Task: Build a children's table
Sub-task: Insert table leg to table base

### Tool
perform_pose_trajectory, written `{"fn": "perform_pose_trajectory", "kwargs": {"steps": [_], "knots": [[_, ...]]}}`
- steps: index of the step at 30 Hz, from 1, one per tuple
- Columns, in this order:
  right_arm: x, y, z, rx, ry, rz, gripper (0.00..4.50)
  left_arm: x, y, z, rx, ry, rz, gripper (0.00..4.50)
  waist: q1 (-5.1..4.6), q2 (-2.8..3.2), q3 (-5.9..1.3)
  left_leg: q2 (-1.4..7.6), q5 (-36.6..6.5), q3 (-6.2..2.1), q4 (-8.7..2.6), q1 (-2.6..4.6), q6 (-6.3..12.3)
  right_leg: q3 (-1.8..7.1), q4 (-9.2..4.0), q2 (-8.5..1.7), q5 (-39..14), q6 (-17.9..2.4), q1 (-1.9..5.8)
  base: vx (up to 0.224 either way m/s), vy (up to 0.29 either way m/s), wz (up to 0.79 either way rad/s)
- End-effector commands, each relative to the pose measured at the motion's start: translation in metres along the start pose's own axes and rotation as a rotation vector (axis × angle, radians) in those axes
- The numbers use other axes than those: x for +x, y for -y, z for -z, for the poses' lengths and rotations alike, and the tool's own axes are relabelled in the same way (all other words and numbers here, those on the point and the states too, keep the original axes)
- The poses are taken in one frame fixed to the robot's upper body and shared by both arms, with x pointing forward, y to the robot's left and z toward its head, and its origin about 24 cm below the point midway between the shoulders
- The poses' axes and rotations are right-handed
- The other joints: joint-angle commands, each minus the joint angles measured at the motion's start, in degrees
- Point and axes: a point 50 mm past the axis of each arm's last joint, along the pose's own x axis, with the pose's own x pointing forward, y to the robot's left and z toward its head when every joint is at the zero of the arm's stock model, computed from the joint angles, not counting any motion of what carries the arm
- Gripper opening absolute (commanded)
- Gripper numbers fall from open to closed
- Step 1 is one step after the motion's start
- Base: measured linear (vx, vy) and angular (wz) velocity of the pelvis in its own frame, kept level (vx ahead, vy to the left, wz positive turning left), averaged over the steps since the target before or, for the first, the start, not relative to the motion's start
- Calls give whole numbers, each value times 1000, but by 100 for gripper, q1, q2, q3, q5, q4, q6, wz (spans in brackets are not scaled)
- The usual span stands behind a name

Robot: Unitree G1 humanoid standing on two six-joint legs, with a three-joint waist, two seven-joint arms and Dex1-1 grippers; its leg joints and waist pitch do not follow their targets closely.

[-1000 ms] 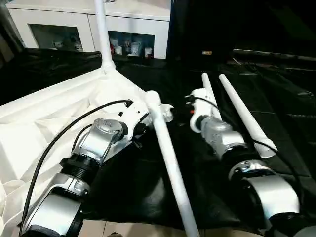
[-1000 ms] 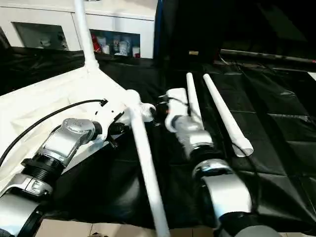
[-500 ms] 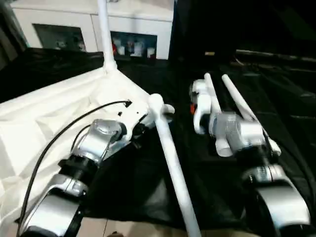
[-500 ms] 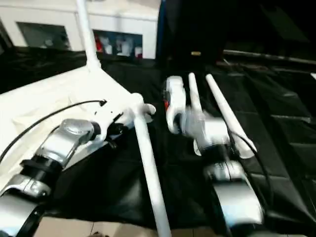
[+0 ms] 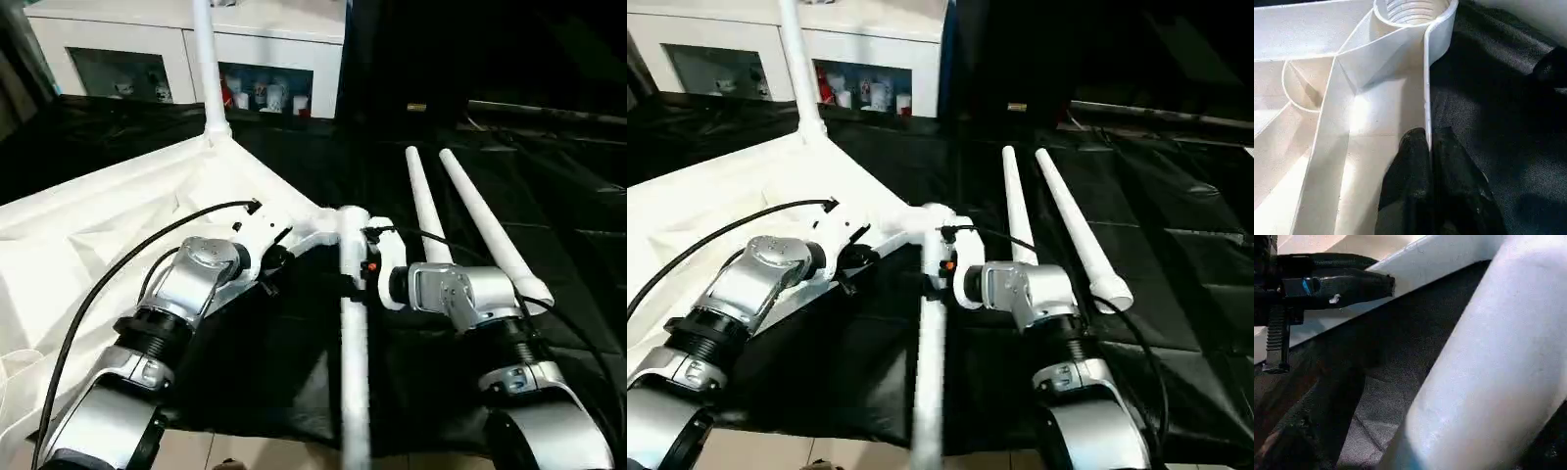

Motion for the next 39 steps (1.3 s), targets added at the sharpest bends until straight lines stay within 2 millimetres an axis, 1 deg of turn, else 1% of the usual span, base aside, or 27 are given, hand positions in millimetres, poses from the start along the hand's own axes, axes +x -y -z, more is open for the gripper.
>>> {"fn": "perform_pose_trajectory", "kwargs": {"steps": [1,2,4,5,9,12,13,14,15,16,17,18,19,21,22,25,26,28,30,31,33,34,35,36,37,38,39], "knots": [[-1,4,8,-24,-56,37,437,-2,-1,-7,41,24,-12,0,42,78,-447,120,-405,-36,-290,86,-104,325,-306,-403,839,-1193,428,0,0,0],[-1,4,9,-22,-61,41,437,-2,-2,-7,42,24,-12,0,45,79,-448,118,-389,-35,-288,91,-96,326,-304,-405,863,-1191,425,0,0,0],[-2,4,9,-8,-58,50,414,-2,-2,-7,41,25,-13,0,50,64,-447,121,-387,-34,-290,91,-87,328,-302,-414,838,-1196,428,0,0,0],[-2,5,10,1,-54,54,414,-2,-2,-7,41,26,-14,0,49,69,-448,124,-390,-36,-291,92,-86,326,-301,-413,824,-1199,424,0,0,0],[-1,7,11,22,-44,68,373,-2,-3,-8,42,29,-22,0,46,63,-447,123,-389,-34,-290,89,-97,328,-304,-413,805,-1196,425,0,0,0],[-1,10,12,37,-34,84,358,-2,-4,-9,44,31,-25,0,50,66,-450,118,-364,-31,-285,88,-79,329,-300,-413,827,-1205,424,0,0,0],[-1,11,12,40,-29,90,333,-2,-5,-9,49,32,-31,0,48,65,-450,118,-357,-32,-284,82,-78,329,-298,-415,830,-1202,428,0,0,0],[-2,12,11,45,-19,99,333,-2,-7,-10,54,38,-51,0,49,68,-448,119,-394,-32,-287,86,-85,326,-306,-415,777,-1196,427,0,0,0],[-2,13,11,47,-15,102,328,-2,-8,-10,54,41,-55,28,48,71,-450,122,-403,-33,-288,89,-90,326,-306,-416,763,-1194,424,0,0,0],[-3,14,9,58,-1,107,322,-3,-9,-11,55,46,-57,45,45,96,-448,121,-454,-33,-288,97,-112,328,-318,-413,728,-1184,415,0,0,0],[-5,15,7,70,12,110,309,-5,-9,-12,51,50,-45,57,44,89,-446,125,-475,-35,-291,93,-123,329,-314,-415,719,-1184,420,0,0,0],[-6,16,6,81,23,110,297,-6,-9,-13,48,54,-31,61,46,86,-444,124,-495,-37,-294,92,-138,328,-315,-417,682,-1185,423,0,0,0],[-8,17,3,107,45,105,297,-10,-11,-16,46,74,-24,61,51,106,-450,125,-495,-39,-291,100,-153,328,-310,-421,670,-1193,421,0,0,0],[-10,18,1,126,60,100,281,-13,-14,-17,31,84,-33,77,45,94,-452,124,-478,-37,-289,96,-143,327,-303,-410,727,-1214,422,0,0,0],[-10,18,0,138,70,98,272,-15,-16,-18,21,90,-38,86,44,101,-449,129,-504,-35,-289,102,-153,324,-306,-415,721,-1239,414,0,0,0],[-14,22,-3,204,116,88,254,-26,-22,-31,-67,186,-19,109,46,101,-441,129,-614,-29,-294,107,-177,321,-318,-422,567,-1289,412,0,0,0],[-14,23,-4,210,120,87,254,-27,-22,-33,-73,194,-15,109,51,105,-438,129,-632,-28,-294,108,-183,319,-318,-423,503,-1300,408,0,0,0],[-19,25,-8,283,171,68,242,-39,-23,-44,-136,277,35,126,51,106,-438,132,-623,-23,-293,110,-195,324,-313,-426,472,-1314,403,0,0,0],[-20,25,-10,303,184,57,233,-41,-22,-47,-163,300,58,146,52,104,-430,126,-646,-18,-295,108,-193,319,-320,-410,426,-1317,397,0,0,0],[-24,24,-16,351,230,21,233,-46,-16,-52,-237,350,134,146,56,93,-433,125,-655,-13,-294,113,-200,321,-309,-420,371,-1327,397,0,0,0],[-28,21,-27,383,298,-22,212,-48,-7,-53,-301,374,214,167,63,100,-433,132,-650,-8,-287,111,-202,322,-304,-429,361,-1393,388,0,0,0],[-33,20,-39,405,363,-58,212,-48,0,-51,-339,376,268,167,65,97,-423,126,-683,-4,-289,104,-179,319,-318,-417,294,-1382,385,0,0,0],[-33,19,-39,406,364,-58,200,-48,0,-51,-339,376,268,187,67,110,-428,127,-691,-5,-289,108,-184,320,-314,-419,277,-1377,385,0,0,0],[-35,19,-43,414,390,-72,194,-48,3,-50,-350,375,286,193,69,102,-415,117,-707,-1,-293,103,-160,316,-338,-397,204,-1320,378,0,0,0],[-42,18,-59,458,500,-115,189,-47,12,-48,-394,373,334,193,67,118,-424,122,-715,-4,-297,106,-174,322,-329,-407,190,-1280,383,0,0,0],[-46,19,-65,493,536,-129,189,-47,16,-48,-419,376,360,206,66,111,-420,125,-723,-2,-297,110,-178,321,-336,-405,171,-1271,377,0,0,0],[-46,19,-65,493,536,-129,187,-47,16,-48,-419,376,360,218,70,112,-424,118,-715,3,-294,112,-179,320,-332,-395,165,-1269,374,0,0,0]]}}
